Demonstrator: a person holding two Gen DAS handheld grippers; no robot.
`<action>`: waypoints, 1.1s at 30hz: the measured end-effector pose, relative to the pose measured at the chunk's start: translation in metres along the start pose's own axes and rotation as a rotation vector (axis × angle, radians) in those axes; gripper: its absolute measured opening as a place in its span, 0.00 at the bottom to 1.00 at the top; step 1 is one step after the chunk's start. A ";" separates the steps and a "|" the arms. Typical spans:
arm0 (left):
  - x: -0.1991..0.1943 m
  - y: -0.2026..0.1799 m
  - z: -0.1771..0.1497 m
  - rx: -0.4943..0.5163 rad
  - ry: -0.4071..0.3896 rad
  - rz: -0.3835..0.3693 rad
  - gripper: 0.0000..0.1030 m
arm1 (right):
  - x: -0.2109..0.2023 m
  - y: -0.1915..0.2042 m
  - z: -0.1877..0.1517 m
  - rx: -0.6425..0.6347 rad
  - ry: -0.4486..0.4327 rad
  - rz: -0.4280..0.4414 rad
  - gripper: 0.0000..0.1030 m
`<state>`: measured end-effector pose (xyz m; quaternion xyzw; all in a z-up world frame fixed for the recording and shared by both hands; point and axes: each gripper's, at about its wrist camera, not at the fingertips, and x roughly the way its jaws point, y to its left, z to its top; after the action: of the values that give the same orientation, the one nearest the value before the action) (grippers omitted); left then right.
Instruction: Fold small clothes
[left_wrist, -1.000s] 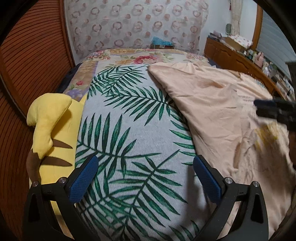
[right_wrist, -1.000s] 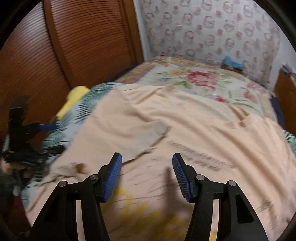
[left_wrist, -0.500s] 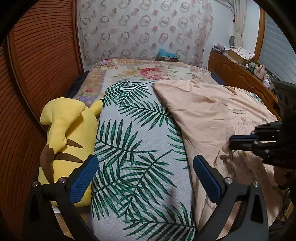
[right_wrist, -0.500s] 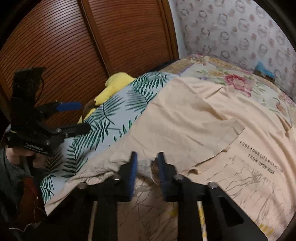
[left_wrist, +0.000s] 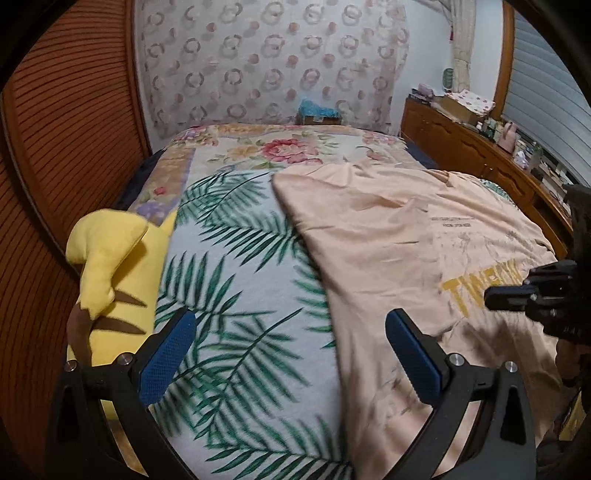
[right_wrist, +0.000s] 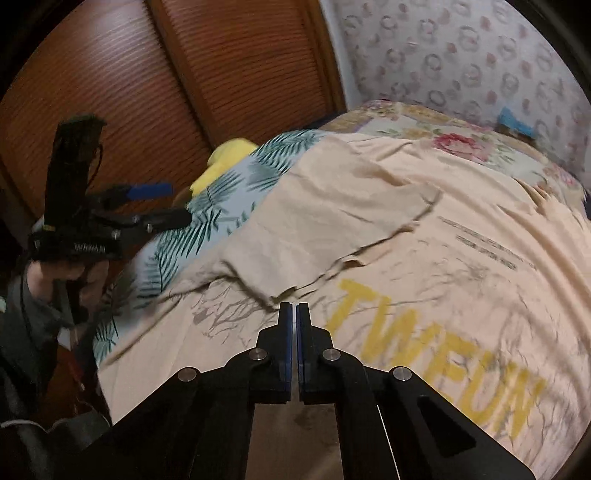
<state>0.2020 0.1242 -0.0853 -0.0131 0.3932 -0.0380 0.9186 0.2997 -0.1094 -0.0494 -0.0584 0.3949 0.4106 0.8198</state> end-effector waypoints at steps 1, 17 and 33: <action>0.001 -0.005 0.003 0.008 -0.002 -0.005 1.00 | -0.006 -0.003 -0.002 0.008 -0.016 -0.020 0.04; 0.050 -0.127 0.047 0.184 0.032 -0.167 1.00 | -0.124 -0.100 -0.077 0.248 -0.158 -0.344 0.50; 0.089 -0.208 0.033 0.321 0.156 -0.226 1.00 | -0.213 -0.192 -0.157 0.529 -0.161 -0.624 0.50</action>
<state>0.2749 -0.0907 -0.1151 0.0925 0.4478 -0.2040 0.8656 0.2690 -0.4349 -0.0527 0.0697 0.3850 0.0302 0.9198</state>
